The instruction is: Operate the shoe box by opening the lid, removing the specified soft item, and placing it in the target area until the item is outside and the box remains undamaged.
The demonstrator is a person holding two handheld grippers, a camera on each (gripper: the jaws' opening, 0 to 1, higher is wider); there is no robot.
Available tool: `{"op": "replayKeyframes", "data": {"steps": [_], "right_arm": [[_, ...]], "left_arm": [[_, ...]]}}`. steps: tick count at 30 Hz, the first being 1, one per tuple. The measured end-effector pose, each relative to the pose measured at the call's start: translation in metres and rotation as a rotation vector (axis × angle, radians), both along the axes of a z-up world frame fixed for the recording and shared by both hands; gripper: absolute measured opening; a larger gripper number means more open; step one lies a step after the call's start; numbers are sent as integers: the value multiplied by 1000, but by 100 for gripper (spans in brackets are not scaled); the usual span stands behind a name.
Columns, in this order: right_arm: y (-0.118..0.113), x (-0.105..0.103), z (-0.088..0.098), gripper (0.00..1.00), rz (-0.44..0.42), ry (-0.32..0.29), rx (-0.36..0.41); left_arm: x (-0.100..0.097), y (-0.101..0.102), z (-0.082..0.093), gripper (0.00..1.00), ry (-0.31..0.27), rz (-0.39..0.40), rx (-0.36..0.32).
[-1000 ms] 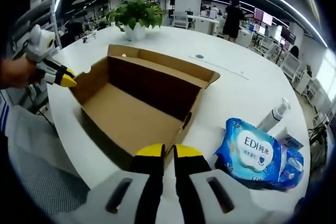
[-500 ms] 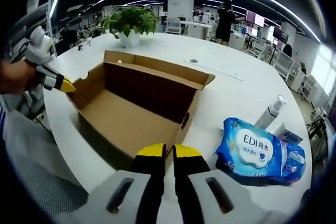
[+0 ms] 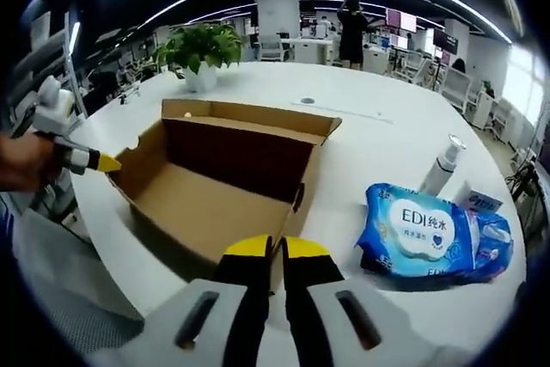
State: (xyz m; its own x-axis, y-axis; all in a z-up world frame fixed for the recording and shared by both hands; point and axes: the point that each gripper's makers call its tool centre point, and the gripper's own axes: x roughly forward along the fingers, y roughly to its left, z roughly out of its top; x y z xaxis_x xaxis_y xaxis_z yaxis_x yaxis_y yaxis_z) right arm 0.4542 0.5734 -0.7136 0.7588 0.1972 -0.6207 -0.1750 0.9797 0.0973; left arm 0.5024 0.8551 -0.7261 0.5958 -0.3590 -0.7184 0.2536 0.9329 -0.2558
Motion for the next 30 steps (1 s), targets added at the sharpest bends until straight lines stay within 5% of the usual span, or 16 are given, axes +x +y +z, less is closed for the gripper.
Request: {"op": "replayKeyframes", "data": {"steps": [16,22,26,30], "right_arm": [[-3,2,4,6,-9,21,37],[-14,19,15,7,-17,5,37],[-27,27,-1,4,-1,82,-31],[-36,40,5,5,-52,57,19]], "left_arm": [[2,1,-1,0,-31,1,19],[3,2,-1,0,-34,25,8],[3,1,-1,1,-22,60,-18],[2,1,-1,1,-19,70,-24]]}}
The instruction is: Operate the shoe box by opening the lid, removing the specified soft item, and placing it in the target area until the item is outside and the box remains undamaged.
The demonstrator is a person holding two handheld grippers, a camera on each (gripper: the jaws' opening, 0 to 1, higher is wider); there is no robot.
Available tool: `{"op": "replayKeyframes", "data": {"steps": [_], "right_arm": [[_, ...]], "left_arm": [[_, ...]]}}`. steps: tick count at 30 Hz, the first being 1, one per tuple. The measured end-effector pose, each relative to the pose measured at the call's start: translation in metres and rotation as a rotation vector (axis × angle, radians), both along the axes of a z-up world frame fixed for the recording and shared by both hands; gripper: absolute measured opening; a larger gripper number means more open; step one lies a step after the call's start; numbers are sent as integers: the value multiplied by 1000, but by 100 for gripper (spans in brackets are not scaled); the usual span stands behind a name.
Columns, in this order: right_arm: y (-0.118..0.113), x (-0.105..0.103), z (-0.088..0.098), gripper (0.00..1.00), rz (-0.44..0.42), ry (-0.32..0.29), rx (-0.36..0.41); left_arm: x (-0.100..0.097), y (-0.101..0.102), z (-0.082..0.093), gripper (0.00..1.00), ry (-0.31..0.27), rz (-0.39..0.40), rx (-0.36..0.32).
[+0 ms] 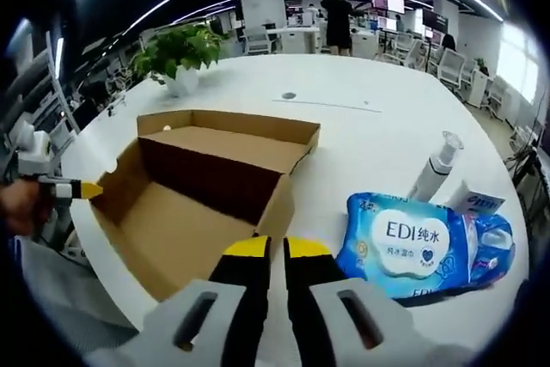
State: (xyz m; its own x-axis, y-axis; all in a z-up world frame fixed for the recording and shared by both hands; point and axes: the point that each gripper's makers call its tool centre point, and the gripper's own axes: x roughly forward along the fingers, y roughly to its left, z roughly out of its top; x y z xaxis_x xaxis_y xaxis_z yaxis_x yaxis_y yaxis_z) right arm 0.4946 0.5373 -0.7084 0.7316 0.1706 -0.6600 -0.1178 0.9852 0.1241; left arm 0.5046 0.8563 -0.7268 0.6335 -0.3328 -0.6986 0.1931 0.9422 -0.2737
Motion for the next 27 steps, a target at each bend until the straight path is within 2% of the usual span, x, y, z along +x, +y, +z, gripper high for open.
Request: {"op": "replayKeyframes", "data": {"steps": [3,8,13,17,21,27], "right_arm": [[-8,15,6,5,-19,-16,2],[-27,54,26,6,-63,-59,9],[-33,88,37,7,-45,-80,-8],[-37,112,29,8,-20,-46,-39],[-36,126,20,8,-6,-9,-35],[-31,134,5,8,27,41,-52]], "left_arm": [[0,0,0,1,4,10,-2],[-1,-1,0,0,9,19,-3],[-4,-3,0,1,16,22,-6],[-5,-4,0,1,16,27,-7],[-5,-4,0,1,17,33,-8],[-5,-3,0,1,18,41,-12]]}}
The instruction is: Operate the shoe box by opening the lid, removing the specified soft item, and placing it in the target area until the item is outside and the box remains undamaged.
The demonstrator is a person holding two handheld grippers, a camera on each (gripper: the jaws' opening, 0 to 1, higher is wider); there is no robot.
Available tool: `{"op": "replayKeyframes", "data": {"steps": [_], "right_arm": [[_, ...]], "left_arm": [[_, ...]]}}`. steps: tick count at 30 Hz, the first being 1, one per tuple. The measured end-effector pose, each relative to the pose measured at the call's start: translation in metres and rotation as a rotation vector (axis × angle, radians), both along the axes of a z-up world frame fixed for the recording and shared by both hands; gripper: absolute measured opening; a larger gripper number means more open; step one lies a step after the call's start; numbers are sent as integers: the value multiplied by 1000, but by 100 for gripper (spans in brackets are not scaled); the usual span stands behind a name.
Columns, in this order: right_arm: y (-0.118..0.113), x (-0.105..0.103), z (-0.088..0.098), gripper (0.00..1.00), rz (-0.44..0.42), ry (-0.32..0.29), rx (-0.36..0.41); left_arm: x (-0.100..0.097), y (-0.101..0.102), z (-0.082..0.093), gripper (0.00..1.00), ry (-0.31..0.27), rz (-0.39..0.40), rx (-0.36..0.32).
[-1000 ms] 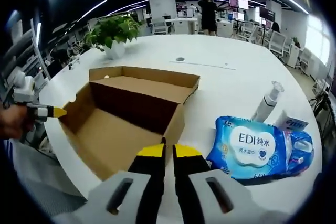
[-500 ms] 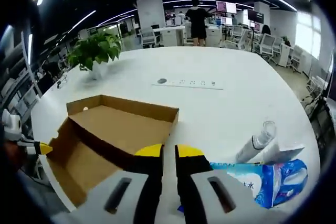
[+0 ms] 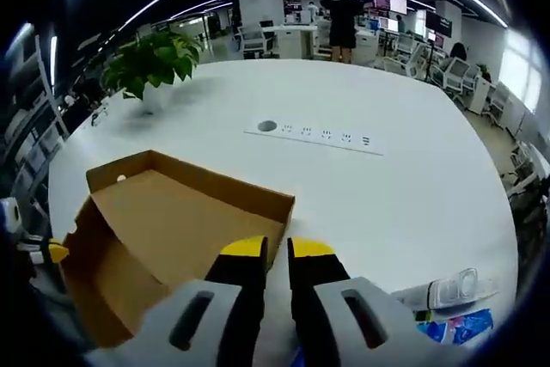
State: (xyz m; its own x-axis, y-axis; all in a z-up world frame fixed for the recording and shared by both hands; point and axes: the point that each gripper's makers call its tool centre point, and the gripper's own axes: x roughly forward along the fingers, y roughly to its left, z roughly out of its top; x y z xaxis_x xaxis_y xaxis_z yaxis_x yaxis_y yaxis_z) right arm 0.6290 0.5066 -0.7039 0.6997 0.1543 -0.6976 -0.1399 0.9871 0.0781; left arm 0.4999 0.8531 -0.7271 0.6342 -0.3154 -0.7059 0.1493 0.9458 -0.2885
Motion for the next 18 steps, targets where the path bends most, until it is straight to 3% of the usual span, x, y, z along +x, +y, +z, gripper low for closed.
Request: {"op": "replayKeyframes", "data": {"steps": [18], "right_arm": [[0,12,-26,8,-23,62,42]], "left_arm": [[2,0,0,1,6,0,-9]]}}
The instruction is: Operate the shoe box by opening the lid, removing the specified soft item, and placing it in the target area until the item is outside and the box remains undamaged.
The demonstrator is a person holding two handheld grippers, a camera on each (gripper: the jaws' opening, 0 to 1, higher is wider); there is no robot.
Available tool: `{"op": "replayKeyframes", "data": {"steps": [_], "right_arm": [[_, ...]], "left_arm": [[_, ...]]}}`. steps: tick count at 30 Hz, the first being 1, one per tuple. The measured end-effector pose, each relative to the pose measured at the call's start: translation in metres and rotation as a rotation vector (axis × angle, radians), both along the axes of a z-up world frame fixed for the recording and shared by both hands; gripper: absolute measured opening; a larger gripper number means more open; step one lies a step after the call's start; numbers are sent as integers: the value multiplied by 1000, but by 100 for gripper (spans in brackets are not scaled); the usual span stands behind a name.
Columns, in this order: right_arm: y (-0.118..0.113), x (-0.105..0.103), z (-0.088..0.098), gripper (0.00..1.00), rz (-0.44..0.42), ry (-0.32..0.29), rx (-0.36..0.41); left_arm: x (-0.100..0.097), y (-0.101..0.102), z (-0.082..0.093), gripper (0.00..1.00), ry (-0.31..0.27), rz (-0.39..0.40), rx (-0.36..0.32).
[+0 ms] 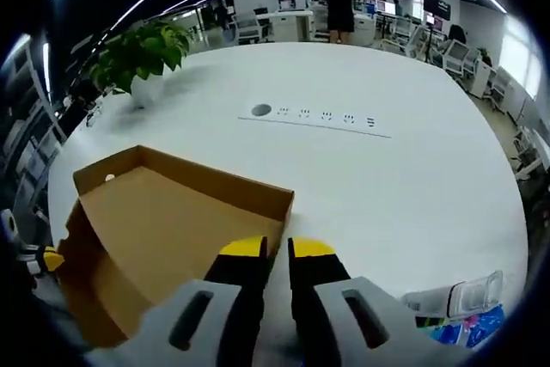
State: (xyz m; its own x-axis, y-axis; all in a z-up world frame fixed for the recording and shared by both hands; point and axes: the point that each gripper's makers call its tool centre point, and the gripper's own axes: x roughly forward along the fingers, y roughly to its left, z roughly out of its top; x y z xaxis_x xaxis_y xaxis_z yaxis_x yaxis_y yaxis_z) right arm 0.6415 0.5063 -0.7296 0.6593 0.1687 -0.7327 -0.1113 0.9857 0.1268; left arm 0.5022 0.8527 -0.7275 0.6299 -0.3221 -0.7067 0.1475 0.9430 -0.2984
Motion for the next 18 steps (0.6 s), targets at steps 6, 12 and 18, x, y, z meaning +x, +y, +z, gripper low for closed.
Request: {"op": "replayKeyframes", "data": {"steps": [6,12,18], "right_arm": [[6,4,-9,9,10,29,-2],[6,9,-15,8,13,51,-10],[3,8,-18,4,14,73,-17]], "left_arm": [[0,0,0,1,4,1,-4],[0,0,0,1,5,-1,-5],[0,1,-1,1,5,-4,-2]]}}
